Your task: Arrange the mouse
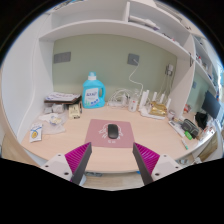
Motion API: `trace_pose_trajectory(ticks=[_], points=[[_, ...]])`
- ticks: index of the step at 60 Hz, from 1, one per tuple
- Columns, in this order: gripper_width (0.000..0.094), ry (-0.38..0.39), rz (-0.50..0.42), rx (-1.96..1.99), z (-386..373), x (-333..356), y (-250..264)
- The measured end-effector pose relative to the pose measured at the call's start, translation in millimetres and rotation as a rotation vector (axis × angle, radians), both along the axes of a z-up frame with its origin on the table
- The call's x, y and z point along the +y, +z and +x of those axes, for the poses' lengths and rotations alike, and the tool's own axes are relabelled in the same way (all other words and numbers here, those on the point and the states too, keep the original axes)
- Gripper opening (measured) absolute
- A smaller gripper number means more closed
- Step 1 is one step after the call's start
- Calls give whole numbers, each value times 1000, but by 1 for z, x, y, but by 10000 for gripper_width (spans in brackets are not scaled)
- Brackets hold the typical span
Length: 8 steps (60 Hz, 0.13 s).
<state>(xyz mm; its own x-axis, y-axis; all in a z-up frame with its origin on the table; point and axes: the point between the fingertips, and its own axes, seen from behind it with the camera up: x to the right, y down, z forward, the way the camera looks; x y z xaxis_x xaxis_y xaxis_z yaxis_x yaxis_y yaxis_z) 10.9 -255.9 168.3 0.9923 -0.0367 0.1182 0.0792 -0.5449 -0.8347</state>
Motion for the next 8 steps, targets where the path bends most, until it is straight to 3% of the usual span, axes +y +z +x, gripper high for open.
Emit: trace_pose_trajectory(ticks=[8], points=[[849,4,6,0,-6,-19,5]])
